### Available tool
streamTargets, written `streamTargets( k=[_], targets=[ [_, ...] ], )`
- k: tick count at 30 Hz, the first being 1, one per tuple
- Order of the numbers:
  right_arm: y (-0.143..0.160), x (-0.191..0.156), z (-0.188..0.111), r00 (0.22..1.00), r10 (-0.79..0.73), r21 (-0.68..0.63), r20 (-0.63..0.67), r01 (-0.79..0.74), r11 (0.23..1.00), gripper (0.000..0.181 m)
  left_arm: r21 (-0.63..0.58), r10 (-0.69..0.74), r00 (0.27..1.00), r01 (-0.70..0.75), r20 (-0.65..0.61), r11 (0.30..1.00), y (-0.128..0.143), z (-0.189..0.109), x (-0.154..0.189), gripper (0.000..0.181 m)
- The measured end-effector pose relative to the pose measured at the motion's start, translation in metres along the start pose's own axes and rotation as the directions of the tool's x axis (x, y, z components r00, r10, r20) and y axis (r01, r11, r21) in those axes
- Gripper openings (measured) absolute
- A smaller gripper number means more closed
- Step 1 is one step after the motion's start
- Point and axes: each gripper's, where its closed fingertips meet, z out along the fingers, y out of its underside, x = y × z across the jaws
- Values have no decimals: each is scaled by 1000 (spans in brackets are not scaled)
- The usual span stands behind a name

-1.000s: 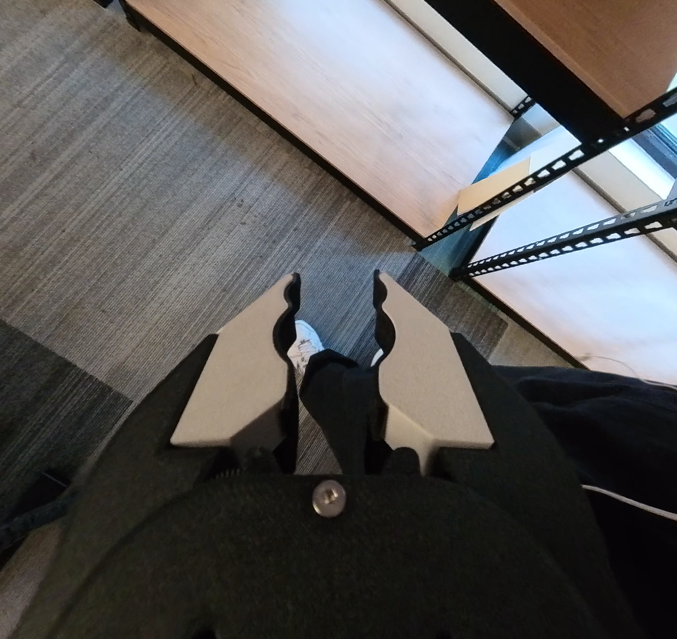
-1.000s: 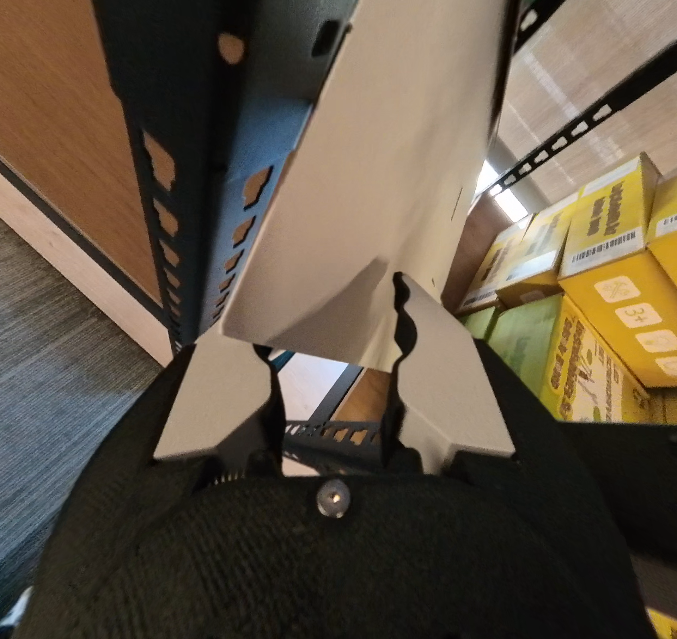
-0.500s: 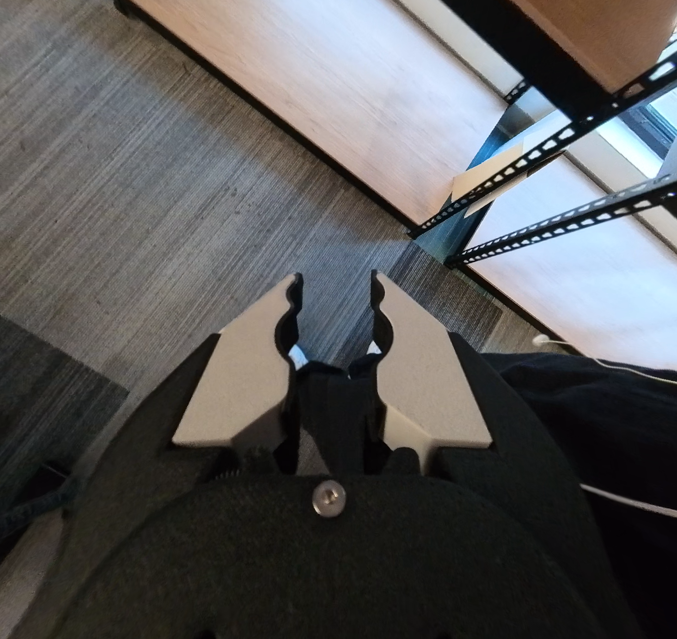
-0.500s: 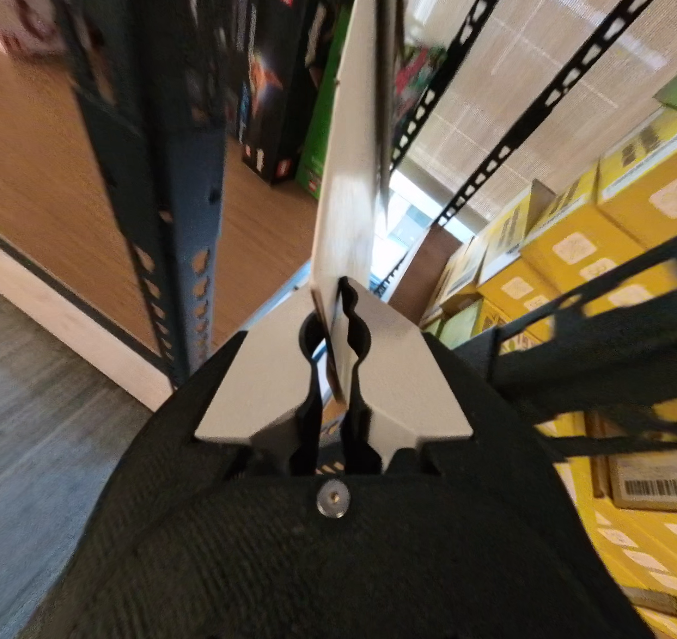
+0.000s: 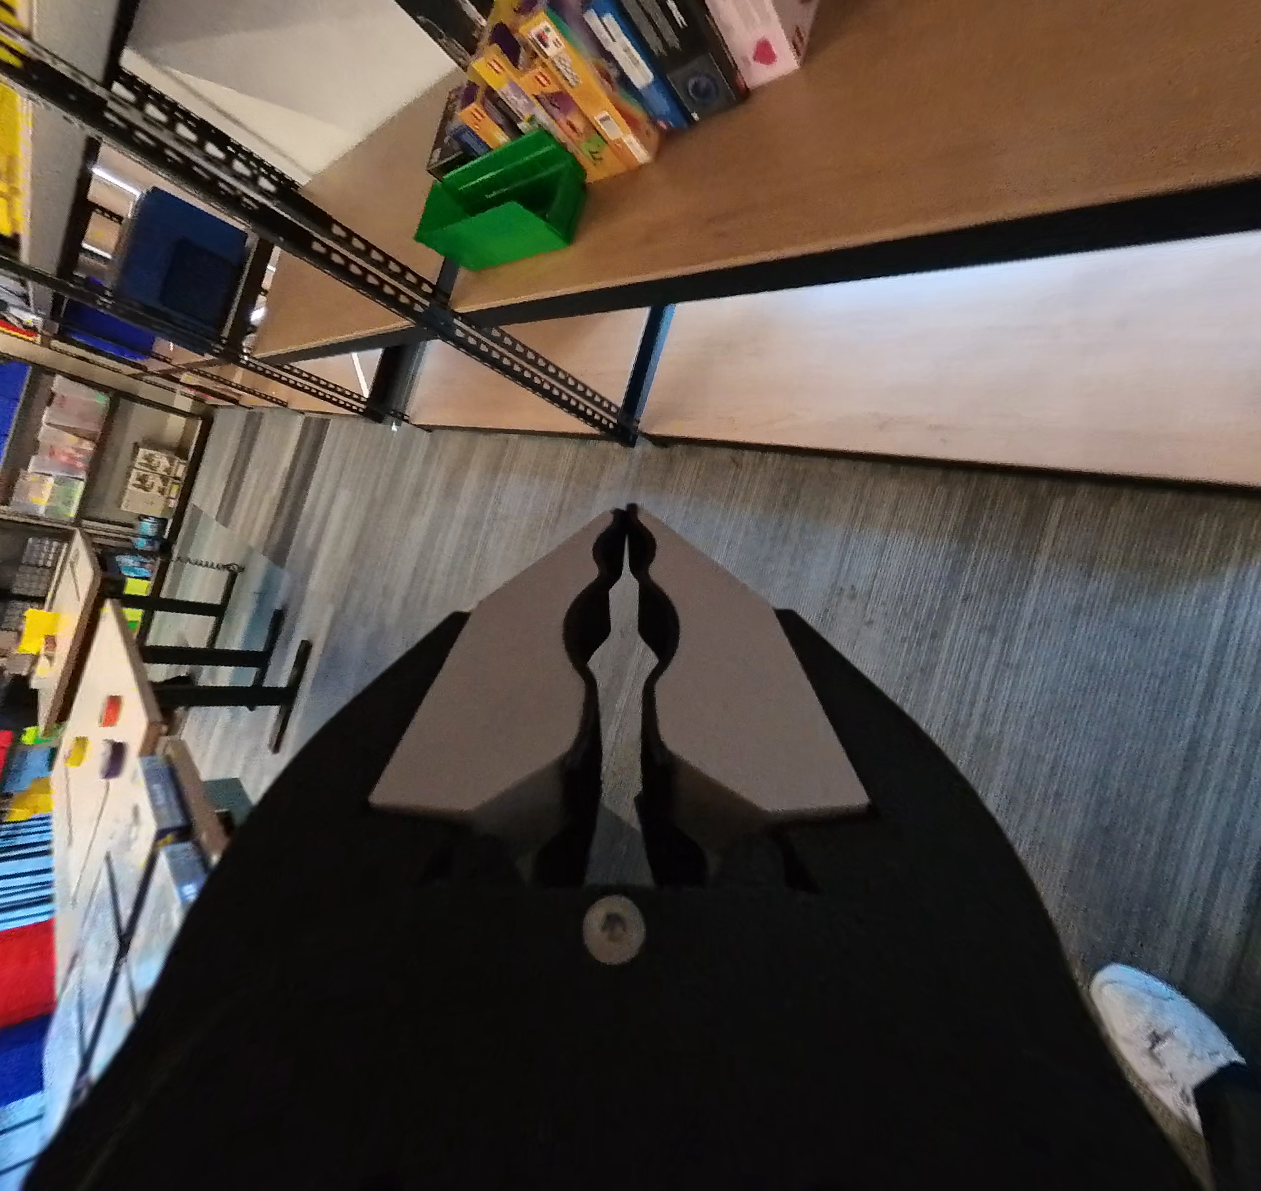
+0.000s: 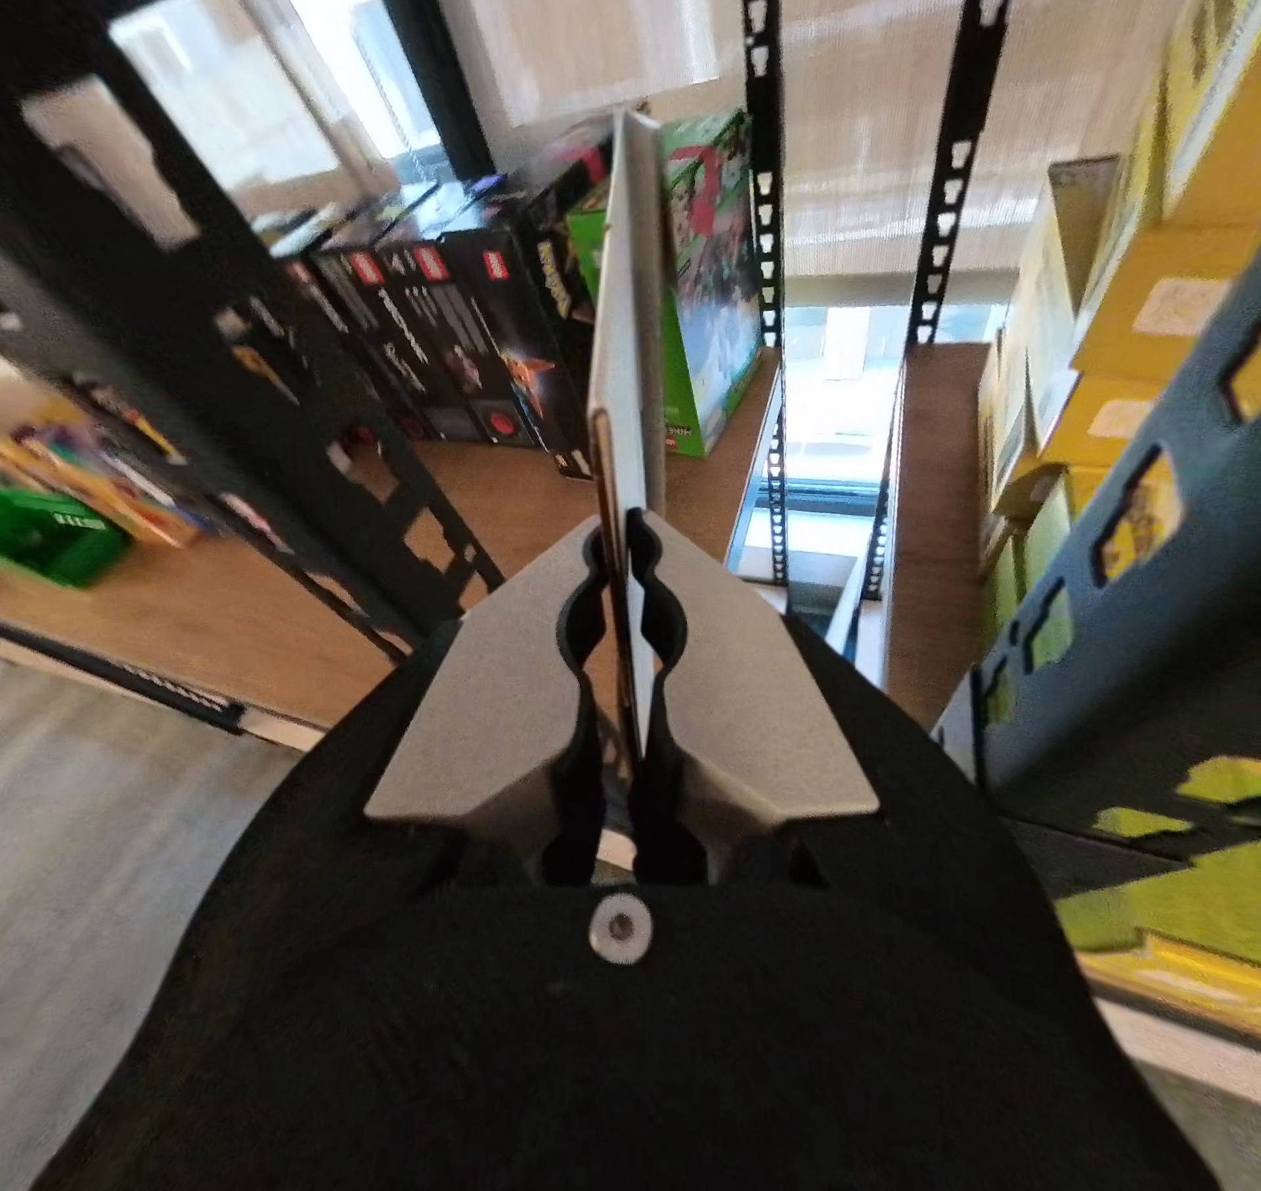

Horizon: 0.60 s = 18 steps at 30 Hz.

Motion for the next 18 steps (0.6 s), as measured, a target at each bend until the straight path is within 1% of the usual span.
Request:
streamTargets(
  k=[2, 5, 9, 14, 16, 18],
  targets=[
    [-3, -1, -4, 998, 60, 4, -29, -60, 998, 2, 14, -15, 1000, 15, 4, 1000, -3, -3, -9, 0],
    [-3, -6, -15, 993, 100, 12, -58, -99, 995, 2, 37, 1, 1000, -1, 3, 999, 2, -11, -21, 0],
    [10, -14, -37, 988, 128, 22, -89, -127, 992, 3, 60, -8, 1000, 8, -7, 998, 17, -20, -35, 0],
    [30, -12, -69, 978, 154, 34, -139, -151, 988, 2, 50, -36, 998, 38, -51, 998, 52, -30, -42, 0],
    [38, -5, -86, 971, 177, 50, -163, -171, 984, 2, 33, -46, 996, 48, -79, 998, 72, -34, -40, 0],
    [48, 1, -104, 965, 184, 56, -185, -177, 983, 2, 4, -81, 989, 82, -127, 997, 100, -39, -31, 0]
  ],
)
